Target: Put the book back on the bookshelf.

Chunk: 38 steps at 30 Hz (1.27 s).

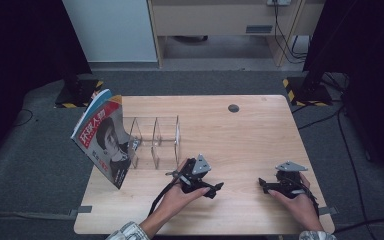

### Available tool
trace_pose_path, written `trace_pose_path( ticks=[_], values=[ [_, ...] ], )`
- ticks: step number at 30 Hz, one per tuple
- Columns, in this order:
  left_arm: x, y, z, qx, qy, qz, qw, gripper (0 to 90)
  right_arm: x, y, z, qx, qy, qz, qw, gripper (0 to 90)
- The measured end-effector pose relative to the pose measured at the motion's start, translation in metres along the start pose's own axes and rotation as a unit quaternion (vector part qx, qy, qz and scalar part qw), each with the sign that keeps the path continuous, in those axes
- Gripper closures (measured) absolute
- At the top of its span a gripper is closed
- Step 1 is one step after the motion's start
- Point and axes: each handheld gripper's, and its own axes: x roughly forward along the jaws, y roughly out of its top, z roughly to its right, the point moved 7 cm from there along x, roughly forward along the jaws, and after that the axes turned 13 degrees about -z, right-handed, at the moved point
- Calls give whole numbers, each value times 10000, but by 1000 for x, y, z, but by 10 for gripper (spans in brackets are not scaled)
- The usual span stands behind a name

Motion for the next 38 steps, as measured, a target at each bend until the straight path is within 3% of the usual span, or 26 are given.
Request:
trace_pose_path(
  ticks=[6, 14, 18, 23, 28, 30, 38],
  values=[
    [18, 3, 0, -120, -22, -218, 9997, 54, 0, 0, 0, -4, 8, -9, 10000, 65],
    [45, 4, -4, -188, 125, -558, 9982, 58, 0, 0, 0, 1, 3, -8, 10000, 65],
    [53, 6, -9, -107, 366, -735, 9966, 57, 0, 0, 0, 1, 3, -7, 10000, 65],
    [57, 7, -14, -451, 313, -715, 9959, 58, 0, 0, 0, 0, 5, -9, 10000, 64],
    [63, -3, -16, -471, 412, -952, 9935, 58, 0, 0, 0, -4, 0, -11, 10000, 63],
    [64, -6, -18, -471, 448, -761, 9950, 25, 0, 0, 0, -5, 0, -10, 10000, 63],
    [66, -6, -21, -560, 479, -782, 9942, 3, 0, 0, -1, 21, 1, -20, 10000, 59]
  ],
)
